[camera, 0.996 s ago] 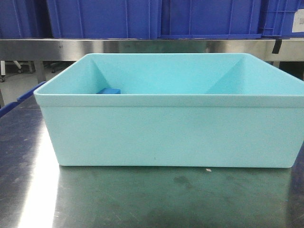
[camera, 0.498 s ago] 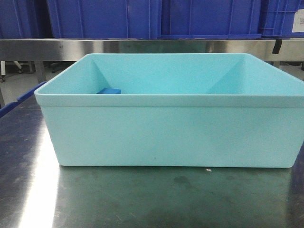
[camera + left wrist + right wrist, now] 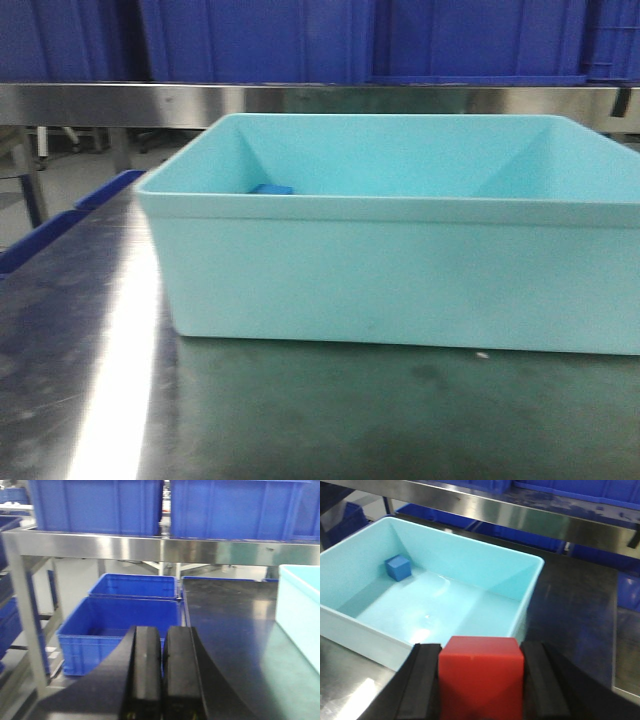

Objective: Pick red cube and place on left shelf
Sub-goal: 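Drive the base away from the table toward the blue crate shelf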

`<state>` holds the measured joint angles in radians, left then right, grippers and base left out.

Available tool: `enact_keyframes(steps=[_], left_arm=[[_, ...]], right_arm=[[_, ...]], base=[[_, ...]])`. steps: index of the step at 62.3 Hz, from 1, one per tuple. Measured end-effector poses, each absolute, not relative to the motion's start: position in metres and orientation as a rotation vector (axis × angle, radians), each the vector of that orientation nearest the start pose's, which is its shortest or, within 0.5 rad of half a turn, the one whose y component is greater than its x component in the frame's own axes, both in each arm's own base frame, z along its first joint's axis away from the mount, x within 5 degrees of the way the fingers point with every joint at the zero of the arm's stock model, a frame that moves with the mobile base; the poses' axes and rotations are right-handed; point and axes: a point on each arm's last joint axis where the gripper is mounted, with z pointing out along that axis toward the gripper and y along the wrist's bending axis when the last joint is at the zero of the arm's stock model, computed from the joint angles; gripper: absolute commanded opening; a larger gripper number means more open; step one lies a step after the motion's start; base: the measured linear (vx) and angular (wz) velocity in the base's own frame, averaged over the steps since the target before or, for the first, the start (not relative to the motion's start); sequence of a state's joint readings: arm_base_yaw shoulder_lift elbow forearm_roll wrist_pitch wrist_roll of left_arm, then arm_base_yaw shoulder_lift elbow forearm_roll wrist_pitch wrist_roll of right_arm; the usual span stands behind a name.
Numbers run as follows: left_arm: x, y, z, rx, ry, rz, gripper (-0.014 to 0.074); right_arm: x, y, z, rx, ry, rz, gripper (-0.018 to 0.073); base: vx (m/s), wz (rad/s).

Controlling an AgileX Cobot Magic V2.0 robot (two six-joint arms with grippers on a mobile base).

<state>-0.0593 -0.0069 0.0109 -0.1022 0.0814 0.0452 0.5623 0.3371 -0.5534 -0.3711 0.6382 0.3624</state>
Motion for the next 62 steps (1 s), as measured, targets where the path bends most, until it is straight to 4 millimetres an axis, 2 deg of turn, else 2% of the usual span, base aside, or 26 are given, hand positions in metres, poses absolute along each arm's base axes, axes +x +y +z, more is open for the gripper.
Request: enact_keyframes(steps=[32,62], left_arm=[[0.0562,-0.0041,0.2025,0.009,1.569,-0.098,0.0102],[0.0562,-0.0041,0.2025,0.009,1.569,-0.098,0.0102]], right_arm=[[0.0645,0.0172,0.3222,-0.319,1.844,0.223,0.0158],[0.0645,0.0172,0.3222,-0.319,1.844,0.223,0.0158]], base=[[-0.09,0.54],[-0.19,0.87]])
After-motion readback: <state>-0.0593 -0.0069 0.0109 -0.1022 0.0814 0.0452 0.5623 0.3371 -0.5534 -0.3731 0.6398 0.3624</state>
